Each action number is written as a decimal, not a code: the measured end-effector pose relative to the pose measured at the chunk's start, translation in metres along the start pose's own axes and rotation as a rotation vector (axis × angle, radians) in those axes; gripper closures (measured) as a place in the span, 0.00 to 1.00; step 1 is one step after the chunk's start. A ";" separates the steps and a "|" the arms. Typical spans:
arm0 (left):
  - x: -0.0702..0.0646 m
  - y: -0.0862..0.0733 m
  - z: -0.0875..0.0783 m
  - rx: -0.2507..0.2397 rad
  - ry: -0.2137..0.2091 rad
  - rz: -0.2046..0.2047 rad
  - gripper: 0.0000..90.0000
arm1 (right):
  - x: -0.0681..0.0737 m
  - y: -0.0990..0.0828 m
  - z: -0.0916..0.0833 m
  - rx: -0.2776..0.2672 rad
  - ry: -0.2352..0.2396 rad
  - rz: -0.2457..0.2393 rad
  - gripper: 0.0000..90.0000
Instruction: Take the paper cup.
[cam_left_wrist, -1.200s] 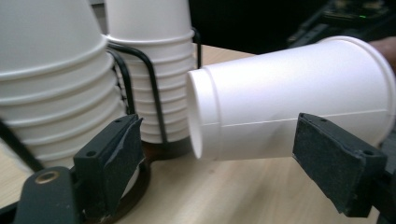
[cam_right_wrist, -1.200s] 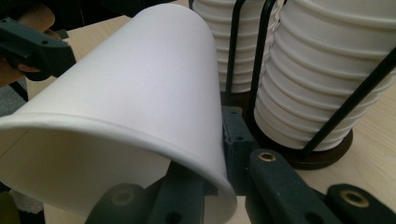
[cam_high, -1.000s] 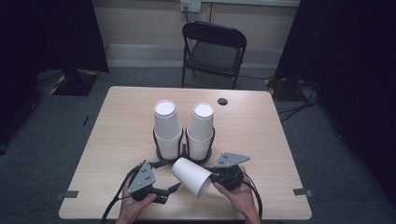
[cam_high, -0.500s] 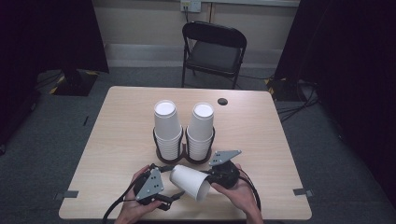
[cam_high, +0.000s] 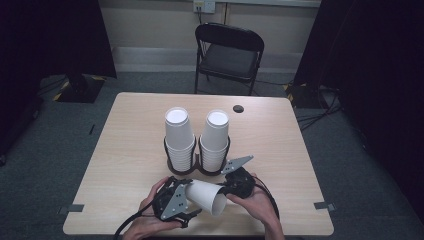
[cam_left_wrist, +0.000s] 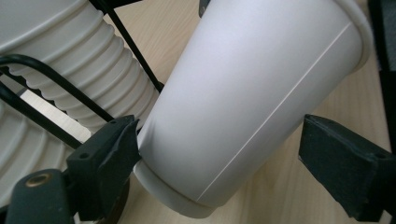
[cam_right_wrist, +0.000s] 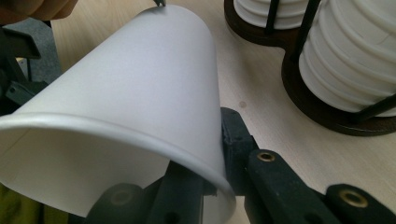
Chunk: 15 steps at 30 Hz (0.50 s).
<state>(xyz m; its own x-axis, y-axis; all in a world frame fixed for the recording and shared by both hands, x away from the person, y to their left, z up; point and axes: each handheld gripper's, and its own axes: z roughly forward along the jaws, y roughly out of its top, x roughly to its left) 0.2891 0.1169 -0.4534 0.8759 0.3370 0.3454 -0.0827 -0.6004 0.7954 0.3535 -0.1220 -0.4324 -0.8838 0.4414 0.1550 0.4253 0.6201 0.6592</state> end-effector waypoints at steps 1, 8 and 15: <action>-0.001 0.003 0.002 0.011 0.013 0.010 0.11 | -0.001 0.000 -0.001 -0.002 0.005 0.008 0.96; -0.001 0.008 0.010 0.024 0.014 0.043 0.04 | -0.003 0.003 -0.005 -0.005 0.027 0.014 0.97; -0.007 0.012 0.020 -0.007 -0.007 0.058 0.05 | -0.004 0.006 -0.002 -0.017 0.045 0.048 0.98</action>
<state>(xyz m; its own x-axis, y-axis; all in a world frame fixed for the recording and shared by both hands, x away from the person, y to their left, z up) 0.2915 0.0929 -0.4562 0.8729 0.2968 0.3873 -0.1363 -0.6138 0.7776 0.3597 -0.1214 -0.4275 -0.8706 0.4403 0.2195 0.4643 0.5877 0.6626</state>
